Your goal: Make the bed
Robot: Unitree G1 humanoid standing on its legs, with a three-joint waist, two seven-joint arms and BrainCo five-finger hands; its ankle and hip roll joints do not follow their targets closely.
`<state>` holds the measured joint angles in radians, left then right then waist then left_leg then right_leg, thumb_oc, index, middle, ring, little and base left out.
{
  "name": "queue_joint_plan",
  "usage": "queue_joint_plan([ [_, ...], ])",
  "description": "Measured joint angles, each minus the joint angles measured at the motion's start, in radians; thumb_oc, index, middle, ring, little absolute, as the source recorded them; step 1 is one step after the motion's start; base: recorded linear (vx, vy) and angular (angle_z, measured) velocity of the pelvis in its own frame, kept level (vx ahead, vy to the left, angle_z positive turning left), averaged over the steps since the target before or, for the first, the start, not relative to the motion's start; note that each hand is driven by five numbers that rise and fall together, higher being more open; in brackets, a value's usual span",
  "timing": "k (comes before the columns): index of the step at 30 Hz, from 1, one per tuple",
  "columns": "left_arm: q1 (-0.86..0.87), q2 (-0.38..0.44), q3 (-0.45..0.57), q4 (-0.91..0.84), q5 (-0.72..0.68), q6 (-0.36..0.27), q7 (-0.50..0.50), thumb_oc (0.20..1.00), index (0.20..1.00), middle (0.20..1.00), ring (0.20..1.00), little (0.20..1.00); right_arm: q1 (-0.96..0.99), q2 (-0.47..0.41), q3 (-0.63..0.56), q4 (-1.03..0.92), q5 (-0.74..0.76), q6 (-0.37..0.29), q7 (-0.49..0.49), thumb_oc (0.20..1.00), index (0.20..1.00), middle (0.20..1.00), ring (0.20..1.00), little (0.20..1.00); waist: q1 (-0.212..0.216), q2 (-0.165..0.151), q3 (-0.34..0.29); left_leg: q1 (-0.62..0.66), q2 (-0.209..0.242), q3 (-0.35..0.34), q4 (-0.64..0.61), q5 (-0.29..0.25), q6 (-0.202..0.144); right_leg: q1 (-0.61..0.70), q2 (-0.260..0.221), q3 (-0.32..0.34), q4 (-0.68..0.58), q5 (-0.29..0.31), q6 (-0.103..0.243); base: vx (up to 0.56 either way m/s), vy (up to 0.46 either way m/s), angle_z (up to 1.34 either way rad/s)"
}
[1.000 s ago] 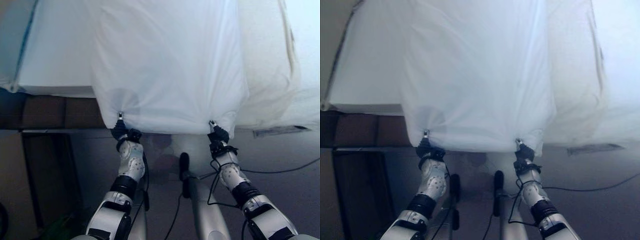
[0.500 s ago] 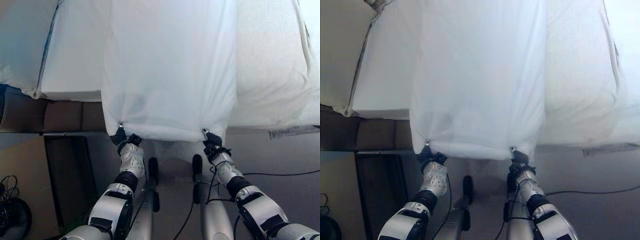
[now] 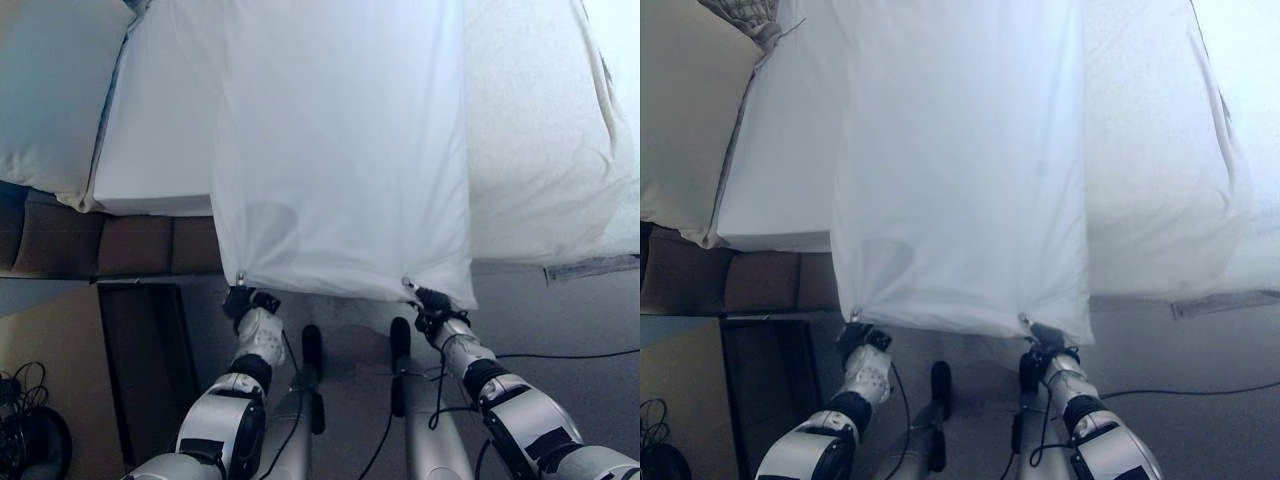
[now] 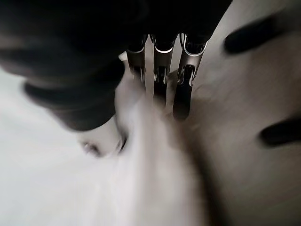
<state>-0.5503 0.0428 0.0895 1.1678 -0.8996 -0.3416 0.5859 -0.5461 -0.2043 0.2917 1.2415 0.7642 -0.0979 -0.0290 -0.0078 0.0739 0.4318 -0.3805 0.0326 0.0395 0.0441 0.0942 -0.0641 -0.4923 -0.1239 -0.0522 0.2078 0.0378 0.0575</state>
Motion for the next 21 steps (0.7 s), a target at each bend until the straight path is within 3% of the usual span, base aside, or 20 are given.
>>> queue_joint_plan([
  [4, 0.099, 0.01, 0.011, 0.017, -0.027, 0.011, -0.009, 1.0, 1.0, 1.0, 1.0, 1.0, 0.11, 0.02, -0.001, 0.027, -0.014, 0.007, -0.019, 1.0, 1.0, 1.0, 1.0, 1.0, 0.001, -0.001, -0.001, -0.003, 0.0, 0.001, -0.002, 0.002, 0.003, 0.0, -0.001, -0.001, -0.001, 0.001, 0.001, 0.03, -0.01, 0.03],
  [13, 0.138, 0.009, -0.036, -0.005, -0.026, 0.022, -0.042, 1.0, 1.0, 1.0, 1.0, 1.0, 0.129, 0.041, -0.004, 0.028, -0.028, 0.008, -0.041, 1.0, 1.0, 1.0, 1.0, 1.0, -0.002, -0.027, -0.014, -0.01, 0.0, 0.002, -0.003, 0.009, 0.009, -0.004, -0.002, -0.003, -0.002, 0.011, 0.004, 0.01, -0.004, 0.01],
  [17, 0.159, 0.011, -0.165, -0.086, 0.041, 0.026, -0.04, 1.0, 1.0, 1.0, 1.0, 1.0, 0.141, 0.034, 0.021, -0.02, -0.027, 0.008, -0.039, 1.0, 1.0, 1.0, 1.0, 1.0, -0.002, -0.03, -0.013, -0.015, -0.001, -0.003, -0.003, 0.01, 0.01, -0.005, -0.003, -0.011, -0.002, 0.014, 0.0, -0.02, -0.024, 0.05],
  [19, 0.222, 0.081, -0.345, -0.268, 0.239, 0.025, -0.075, 1.0, 1.0, 1.0, 1.0, 1.0, 0.168, 0.029, 0.06, -0.138, -0.027, -0.011, -0.024, 1.0, 1.0, 1.0, 1.0, 1.0, -0.001, -0.034, -0.01, -0.019, -0.001, -0.003, -0.003, 0.01, 0.01, -0.009, -0.003, -0.012, -0.002, 0.013, 0.0, 0.0, 0.0, 0.0],
  [21, 0.227, 0.135, -0.393, -0.362, 0.341, 0.026, -0.137, 1.0, 1.0, 1.0, 1.0, 1.0, 0.19, 0.009, 0.102, -0.28, -0.026, -0.029, -0.01, 1.0, 1.0, 1.0, 1.0, 1.0, -0.003, -0.038, -0.008, -0.025, -0.001, -0.003, -0.002, 0.01, 0.01, -0.015, -0.003, -0.012, -0.001, 0.013, 0.0, -0.02, -0.014, 0.0],
])
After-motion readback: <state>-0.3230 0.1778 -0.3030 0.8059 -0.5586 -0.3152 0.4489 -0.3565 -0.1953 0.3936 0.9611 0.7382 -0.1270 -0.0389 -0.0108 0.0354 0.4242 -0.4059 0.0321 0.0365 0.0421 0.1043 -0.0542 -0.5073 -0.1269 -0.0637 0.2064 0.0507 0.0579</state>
